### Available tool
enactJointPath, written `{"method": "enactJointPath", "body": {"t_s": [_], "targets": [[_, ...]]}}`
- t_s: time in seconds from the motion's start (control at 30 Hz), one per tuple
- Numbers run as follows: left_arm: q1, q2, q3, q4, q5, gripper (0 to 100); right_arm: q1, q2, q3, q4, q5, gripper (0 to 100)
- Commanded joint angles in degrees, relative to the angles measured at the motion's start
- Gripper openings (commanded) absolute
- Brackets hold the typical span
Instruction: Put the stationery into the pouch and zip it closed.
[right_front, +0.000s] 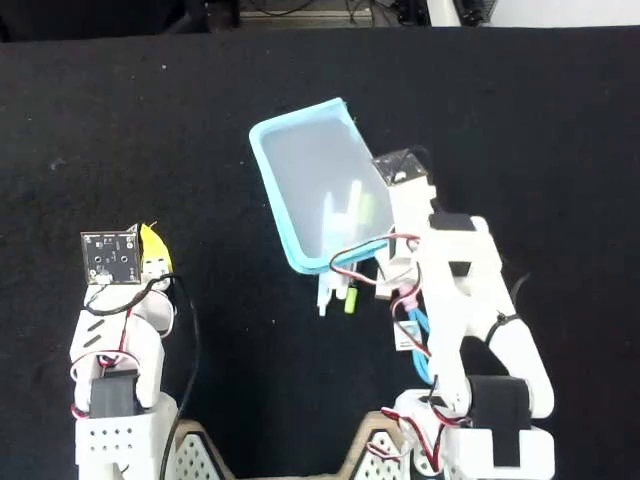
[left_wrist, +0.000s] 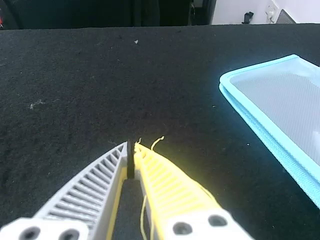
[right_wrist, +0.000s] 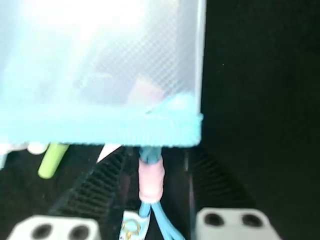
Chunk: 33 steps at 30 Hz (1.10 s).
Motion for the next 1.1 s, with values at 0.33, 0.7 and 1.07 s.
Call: {"method": "enactJointPath", "body": {"t_s": [0.33, 0.7, 1.07], "targets": [[-0.1, -0.1, 1.4, 0.1, 0.1, 3, 5.9, -2.7, -0.1, -4.7, 1.0, 1.1], [-0.1, -0.1, 1.4, 0.1, 0.1, 3, 7.8, -2.2, -0.3, -4.8, 2.1, 4.0], [-0.1, -0.1, 1.4, 0.1, 0.1, 3, 3.9, -2.2, 3.0, -12.2, -1.1, 13.4]]}}
